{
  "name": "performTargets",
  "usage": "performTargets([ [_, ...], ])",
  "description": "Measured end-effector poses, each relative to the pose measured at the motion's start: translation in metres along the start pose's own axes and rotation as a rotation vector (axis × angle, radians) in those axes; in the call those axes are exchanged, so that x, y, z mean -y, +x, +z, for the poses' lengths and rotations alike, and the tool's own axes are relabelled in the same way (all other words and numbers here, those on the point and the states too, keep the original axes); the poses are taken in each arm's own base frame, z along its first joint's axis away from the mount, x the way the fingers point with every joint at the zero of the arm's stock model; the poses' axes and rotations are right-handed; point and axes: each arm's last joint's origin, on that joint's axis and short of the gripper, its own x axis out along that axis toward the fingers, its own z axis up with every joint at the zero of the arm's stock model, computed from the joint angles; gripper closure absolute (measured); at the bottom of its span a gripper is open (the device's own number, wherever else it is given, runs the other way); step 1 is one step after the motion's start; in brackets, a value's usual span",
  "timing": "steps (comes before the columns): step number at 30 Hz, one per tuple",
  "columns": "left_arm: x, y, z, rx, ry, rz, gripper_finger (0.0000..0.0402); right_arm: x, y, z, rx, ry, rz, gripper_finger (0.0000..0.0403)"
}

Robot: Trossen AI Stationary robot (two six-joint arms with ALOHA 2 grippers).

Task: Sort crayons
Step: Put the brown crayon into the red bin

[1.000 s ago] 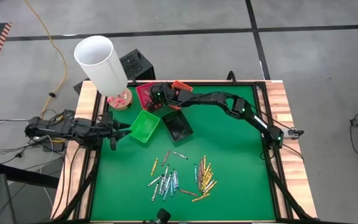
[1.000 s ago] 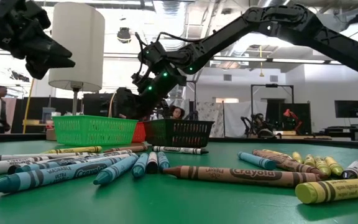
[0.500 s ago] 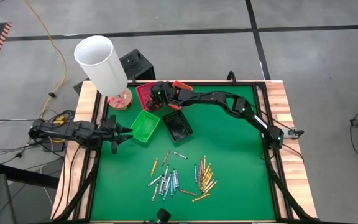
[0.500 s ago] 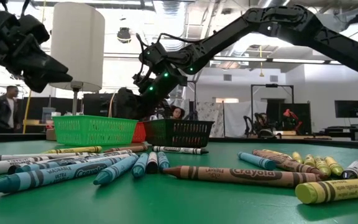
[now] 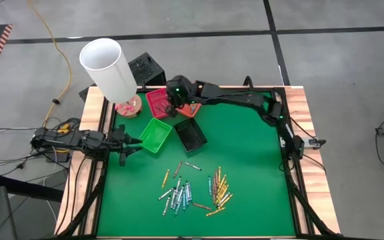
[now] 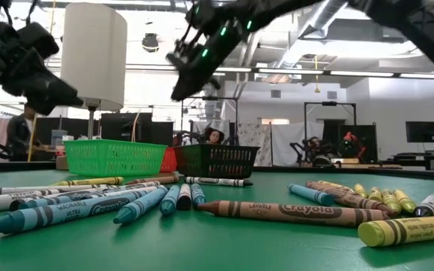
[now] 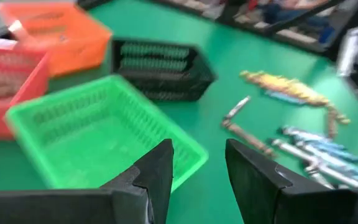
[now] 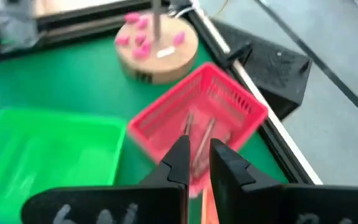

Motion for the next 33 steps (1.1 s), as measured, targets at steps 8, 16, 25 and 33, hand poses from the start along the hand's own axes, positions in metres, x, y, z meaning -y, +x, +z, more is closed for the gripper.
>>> performTargets([
  [8,0.000,-0.001,0.000,-0.017,-0.065,-0.013,0.0265,-0.039,-0.095,0.000,-0.187,-0.092,0.081,0.0346],
  [16,0.006,-0.001,-0.005,-0.128,-0.047,-0.237,0.0265,-0.118,-0.122,-0.048,-0.366,-0.267,0.220,0.0346],
  [25,0.008,-0.002,-0.006,-0.163,-0.099,-0.292,0.0265,-0.194,-0.096,-0.135,-0.373,-0.144,0.290,0.0346],
  [33,0.007,-0.002,-0.006,-0.151,-0.082,-0.264,0.0265,-0.204,-0.090,-0.197,-0.502,0.123,0.164,0.0347],
])
